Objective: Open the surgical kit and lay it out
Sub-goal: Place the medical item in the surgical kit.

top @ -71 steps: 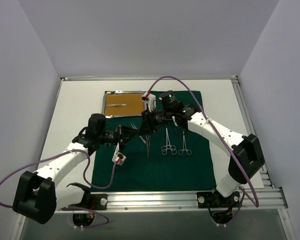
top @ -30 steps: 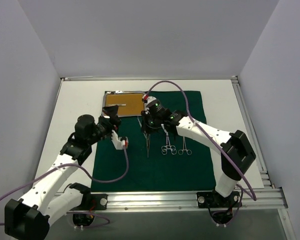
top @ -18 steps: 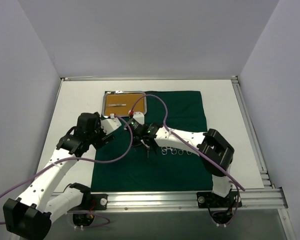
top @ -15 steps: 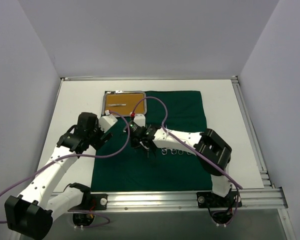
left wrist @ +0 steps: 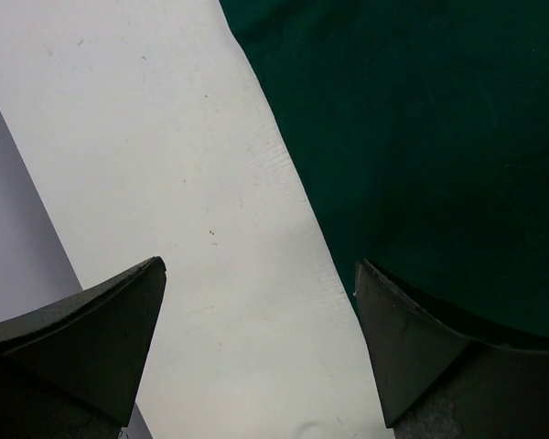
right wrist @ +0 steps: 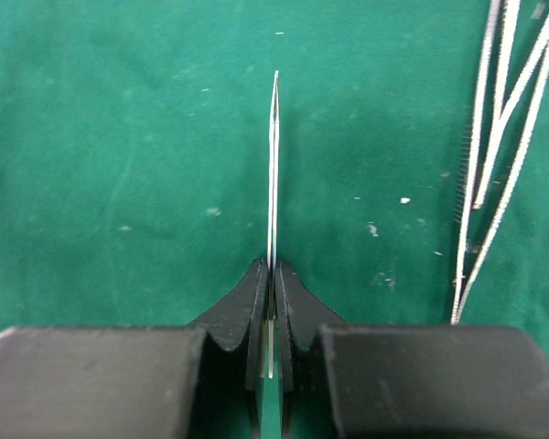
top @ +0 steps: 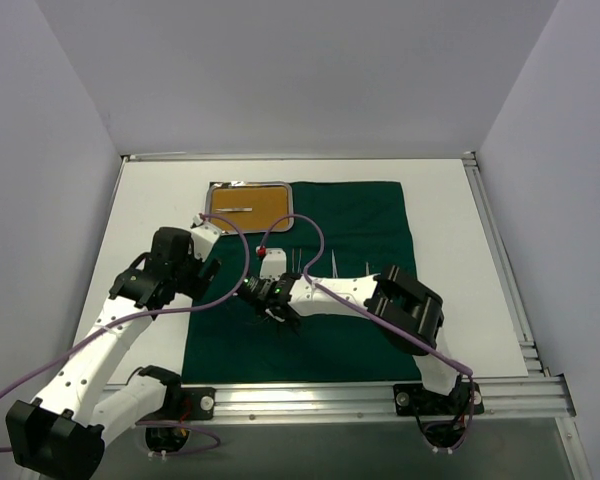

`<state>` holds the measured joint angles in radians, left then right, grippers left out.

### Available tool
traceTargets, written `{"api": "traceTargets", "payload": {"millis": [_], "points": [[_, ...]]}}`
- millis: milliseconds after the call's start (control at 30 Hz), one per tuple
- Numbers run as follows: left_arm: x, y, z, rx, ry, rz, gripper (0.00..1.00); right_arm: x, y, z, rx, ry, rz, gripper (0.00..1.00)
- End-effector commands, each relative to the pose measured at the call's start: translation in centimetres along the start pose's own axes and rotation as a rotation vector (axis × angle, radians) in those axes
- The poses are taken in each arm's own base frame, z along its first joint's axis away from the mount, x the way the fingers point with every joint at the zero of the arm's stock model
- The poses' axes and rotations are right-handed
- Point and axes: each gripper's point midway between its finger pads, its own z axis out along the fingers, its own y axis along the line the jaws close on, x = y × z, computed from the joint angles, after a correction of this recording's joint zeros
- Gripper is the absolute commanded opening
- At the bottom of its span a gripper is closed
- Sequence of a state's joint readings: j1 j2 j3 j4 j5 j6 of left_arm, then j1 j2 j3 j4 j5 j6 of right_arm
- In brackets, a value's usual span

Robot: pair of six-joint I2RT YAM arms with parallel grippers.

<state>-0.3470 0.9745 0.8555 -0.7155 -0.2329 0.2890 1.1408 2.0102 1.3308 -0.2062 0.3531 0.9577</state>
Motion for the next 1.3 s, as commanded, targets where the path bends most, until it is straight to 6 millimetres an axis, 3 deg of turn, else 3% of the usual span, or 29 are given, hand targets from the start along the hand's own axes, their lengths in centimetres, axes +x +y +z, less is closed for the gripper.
{"api": "traceTargets", "payload": {"millis": [0,367,700,967,1067,1267], "points": [[-1.6,0.7,-1.0,-0.017,-0.054,-0.046,0.94,-1.0,-1.7,-0.8,0.074,-0.065,0.035,0.0],[-1.7,0.6,-0.9,-0.009,-0.044,-0.037,0.94,-1.4,-1.8,-0.4,0.092,-0.083,0.025,0.0],[-1.8,0.7,-0.9,-0.012,-0.044,-0.025,0.94,-1.2,-2.2,0.1,0.079,-0.063,0.049,0.15],[-1.6,0.6,-1.0,-0.003,-0.039,-0.021,0.94,-1.5,-1.8,-0.1,0.066,-0.063,0.028,0.18],[-1.5,0.4,-0.9,0.003,-0.036,-0.02,0.94,-2.5,-1.1,-1.0,0.04,-0.081,0.013,0.2],[-1.9,0.4,-1.0,0.012,-0.026,-0.025,0.94,-7.5,1.6,-6.2,-0.066,-0.172,-0.037,0.36]]}}
